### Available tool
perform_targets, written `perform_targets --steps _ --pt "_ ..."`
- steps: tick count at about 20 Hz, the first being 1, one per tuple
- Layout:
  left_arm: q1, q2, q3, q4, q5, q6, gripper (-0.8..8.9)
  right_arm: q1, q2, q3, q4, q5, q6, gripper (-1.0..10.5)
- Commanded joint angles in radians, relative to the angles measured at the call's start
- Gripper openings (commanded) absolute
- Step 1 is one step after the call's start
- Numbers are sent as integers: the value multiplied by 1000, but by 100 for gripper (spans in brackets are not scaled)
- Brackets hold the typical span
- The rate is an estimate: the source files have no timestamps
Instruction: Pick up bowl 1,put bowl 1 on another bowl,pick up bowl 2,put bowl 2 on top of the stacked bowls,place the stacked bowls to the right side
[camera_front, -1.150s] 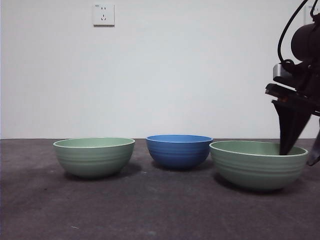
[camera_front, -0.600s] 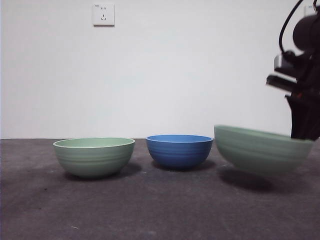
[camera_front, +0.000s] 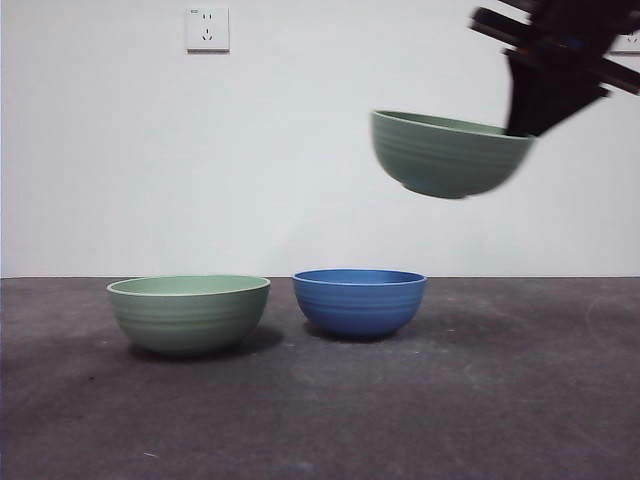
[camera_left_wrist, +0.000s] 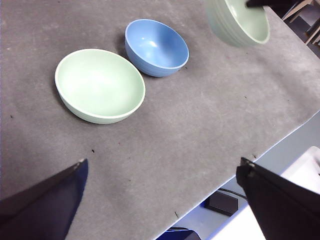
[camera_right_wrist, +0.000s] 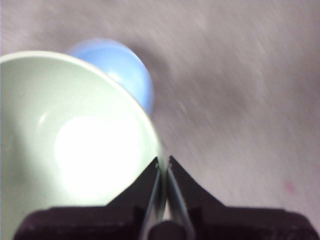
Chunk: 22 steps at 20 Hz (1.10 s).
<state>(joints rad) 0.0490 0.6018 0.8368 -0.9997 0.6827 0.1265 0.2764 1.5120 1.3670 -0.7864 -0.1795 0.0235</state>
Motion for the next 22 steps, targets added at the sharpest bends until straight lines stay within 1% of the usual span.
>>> perform_targets --steps 1,3,6,8,12,18,20,22 --pt "-4 -2 3 3 -2 -3 503 32 91 77 -7 11 13 -13" --pt "-4 -2 3 1 -2 -3 503 57 187 160 -16 54 13 -13" --pt "-4 -2 3 -5 -2 -3 503 79 338 276 -29 61 13 -13" --pt "-4 -2 3 -9 -2 -3 503 91 431 338 -30 86 12 -13" --pt "-4 -2 3 -14 -3 -3 503 94 530 364 -22 86 12 -13" --pt "-4 -2 2 -11 -36 -3 503 112 572 364 -23 77 0 -12" --pt "-4 5 2 -6 -36 -3 503 126 572 364 -23 77 -17 44" --pt "-4 19 3 -1 -36 -3 503 134 572 364 -32 78 -17 185"
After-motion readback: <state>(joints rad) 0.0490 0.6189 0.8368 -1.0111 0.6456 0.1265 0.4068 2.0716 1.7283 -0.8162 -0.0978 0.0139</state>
